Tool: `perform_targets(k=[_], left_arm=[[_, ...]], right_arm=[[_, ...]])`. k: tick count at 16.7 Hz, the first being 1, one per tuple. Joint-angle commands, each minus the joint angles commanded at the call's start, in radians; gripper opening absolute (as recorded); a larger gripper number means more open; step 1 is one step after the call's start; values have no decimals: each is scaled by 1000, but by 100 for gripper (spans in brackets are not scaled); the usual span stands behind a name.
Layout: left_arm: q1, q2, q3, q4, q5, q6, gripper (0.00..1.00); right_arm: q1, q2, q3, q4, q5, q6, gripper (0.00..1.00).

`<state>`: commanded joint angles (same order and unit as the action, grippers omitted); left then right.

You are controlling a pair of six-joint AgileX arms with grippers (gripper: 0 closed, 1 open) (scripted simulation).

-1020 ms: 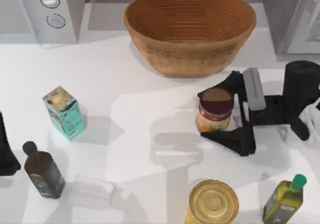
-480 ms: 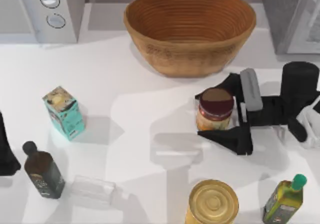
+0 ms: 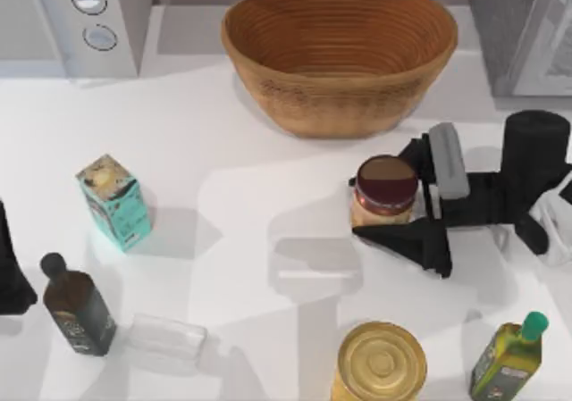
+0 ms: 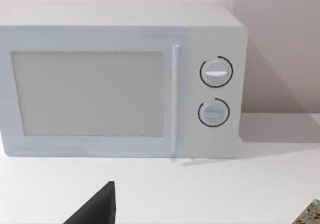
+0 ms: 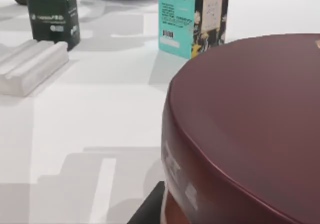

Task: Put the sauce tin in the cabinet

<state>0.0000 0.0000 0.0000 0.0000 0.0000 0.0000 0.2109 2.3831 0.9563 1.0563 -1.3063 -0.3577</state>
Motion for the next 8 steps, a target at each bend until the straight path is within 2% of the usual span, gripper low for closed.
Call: perform_targets(k=[2,8], left_arm=[[0,0,0,0,0,0,100],[0,0,0,0,0,0,100]], right_arm=[[0,0,0,0,0,0,2],[0,0,0,0,0,0,0]])
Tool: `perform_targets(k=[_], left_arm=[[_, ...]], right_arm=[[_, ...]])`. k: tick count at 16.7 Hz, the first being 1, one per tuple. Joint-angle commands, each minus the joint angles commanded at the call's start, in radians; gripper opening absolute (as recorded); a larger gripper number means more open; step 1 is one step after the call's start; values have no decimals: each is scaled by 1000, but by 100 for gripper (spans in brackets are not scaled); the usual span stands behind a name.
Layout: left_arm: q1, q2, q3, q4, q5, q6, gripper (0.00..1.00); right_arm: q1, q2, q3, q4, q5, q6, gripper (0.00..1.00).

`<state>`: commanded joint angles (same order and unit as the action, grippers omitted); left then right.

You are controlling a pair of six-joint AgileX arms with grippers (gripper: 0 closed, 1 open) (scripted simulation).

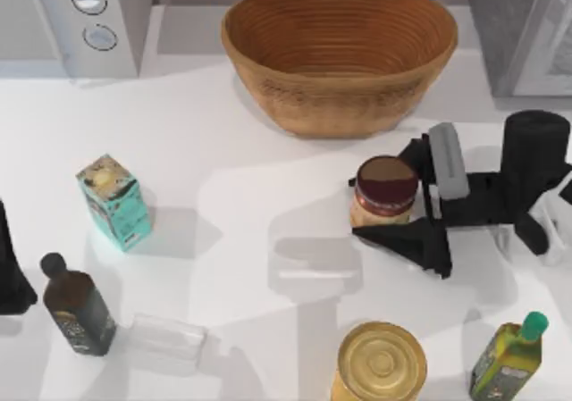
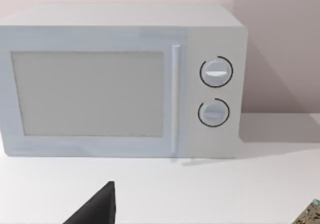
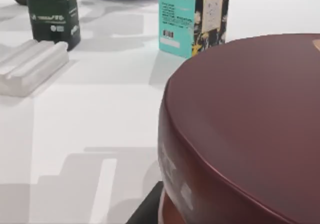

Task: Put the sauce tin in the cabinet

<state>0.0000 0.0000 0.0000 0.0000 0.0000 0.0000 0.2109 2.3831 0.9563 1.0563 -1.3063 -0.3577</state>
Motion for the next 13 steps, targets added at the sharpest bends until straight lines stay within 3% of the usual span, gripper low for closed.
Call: perform_targets(k=[6,13], left_arm=[[0,0,0,0,0,0,100],[0,0,0,0,0,0,100]], right_arm=[[-7,-39,7,-32,4,-1,0],[-16,-341,41,-365,4,5,0]])
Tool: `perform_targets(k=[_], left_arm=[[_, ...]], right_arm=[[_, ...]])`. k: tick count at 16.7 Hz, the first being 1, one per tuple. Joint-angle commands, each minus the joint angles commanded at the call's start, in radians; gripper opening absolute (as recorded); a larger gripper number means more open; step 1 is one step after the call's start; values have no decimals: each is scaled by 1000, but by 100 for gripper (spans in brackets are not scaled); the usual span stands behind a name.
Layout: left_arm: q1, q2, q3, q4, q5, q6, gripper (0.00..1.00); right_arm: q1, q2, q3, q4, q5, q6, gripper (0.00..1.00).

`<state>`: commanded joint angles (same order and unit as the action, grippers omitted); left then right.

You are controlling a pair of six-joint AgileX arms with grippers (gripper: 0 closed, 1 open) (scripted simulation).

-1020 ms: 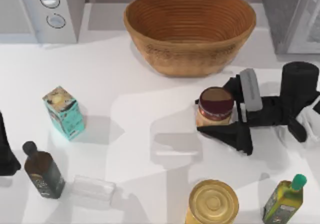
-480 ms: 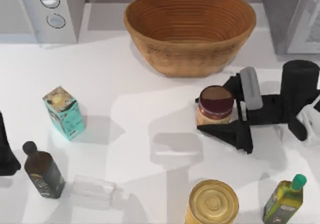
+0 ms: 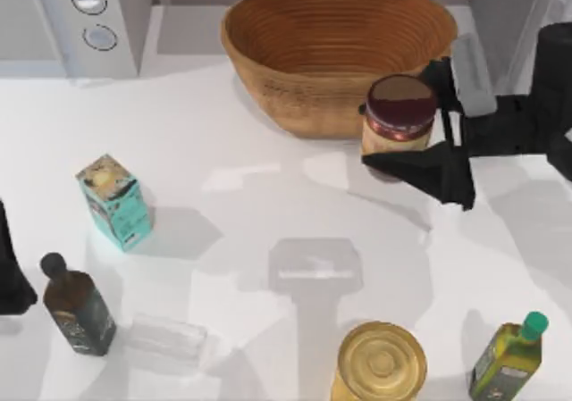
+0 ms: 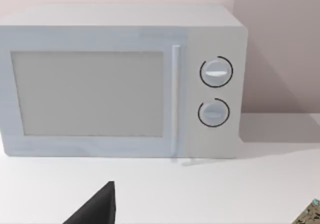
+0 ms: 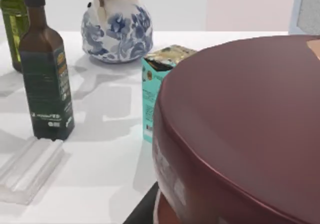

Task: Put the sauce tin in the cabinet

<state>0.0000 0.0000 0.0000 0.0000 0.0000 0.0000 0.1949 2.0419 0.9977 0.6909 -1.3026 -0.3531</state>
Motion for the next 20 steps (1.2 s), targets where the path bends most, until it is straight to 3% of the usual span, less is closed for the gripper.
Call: perform_targets(k=[4,12,16,20], left_arm=[[0,0,0,0,0,0,100],[0,0,0,0,0,0,100],[0,0,0,0,0,0,100],[0,0,0,0,0,0,100]], right_arm=[[12,-129,10,-147,-10,4,0],[5,-171,-6,-171,10,14,0],[-24,-358,-99,-240,132,66,0],[-74,-668,-255,-346,340,148,0]])
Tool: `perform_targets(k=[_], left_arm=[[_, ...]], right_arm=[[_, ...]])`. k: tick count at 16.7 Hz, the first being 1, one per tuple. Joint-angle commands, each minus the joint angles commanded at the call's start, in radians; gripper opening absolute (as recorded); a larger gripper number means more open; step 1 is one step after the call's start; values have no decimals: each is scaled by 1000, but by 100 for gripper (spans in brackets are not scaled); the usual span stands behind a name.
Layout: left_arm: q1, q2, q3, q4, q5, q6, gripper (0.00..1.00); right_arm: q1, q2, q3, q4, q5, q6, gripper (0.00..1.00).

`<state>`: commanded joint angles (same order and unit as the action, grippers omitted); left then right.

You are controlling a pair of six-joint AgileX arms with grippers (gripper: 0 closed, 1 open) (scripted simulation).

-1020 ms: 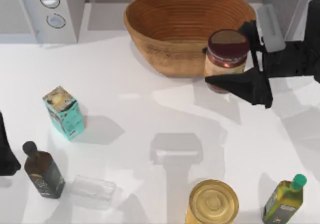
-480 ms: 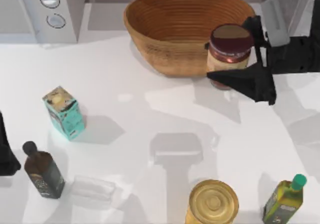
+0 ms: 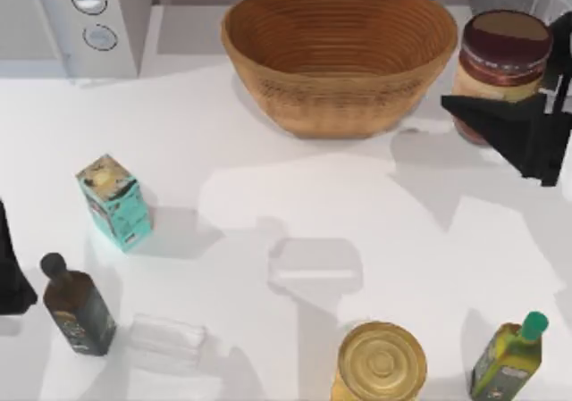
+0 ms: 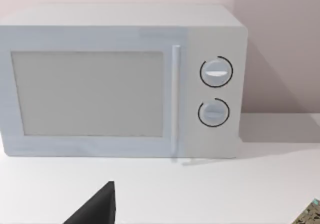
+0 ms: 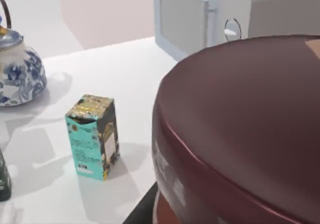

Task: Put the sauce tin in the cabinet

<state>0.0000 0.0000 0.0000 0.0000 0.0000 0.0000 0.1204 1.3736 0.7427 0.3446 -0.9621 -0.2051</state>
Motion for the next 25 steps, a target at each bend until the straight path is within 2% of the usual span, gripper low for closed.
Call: perform_targets(k=[9,14,18,25], left_arm=[[0,0,0,0,0,0,100],[0,0,0,0,0,0,100],[0,0,0,0,0,0,100],[0,0,0,0,0,0,100]], right_arm=[[-98,-851,-452,-239,588,171,0],[-117,-1229,-657,-319,849,204,0],[-120,-1366,-738,-343,956,205,0],[-116,-1362,-731,-346,960,207,0]])
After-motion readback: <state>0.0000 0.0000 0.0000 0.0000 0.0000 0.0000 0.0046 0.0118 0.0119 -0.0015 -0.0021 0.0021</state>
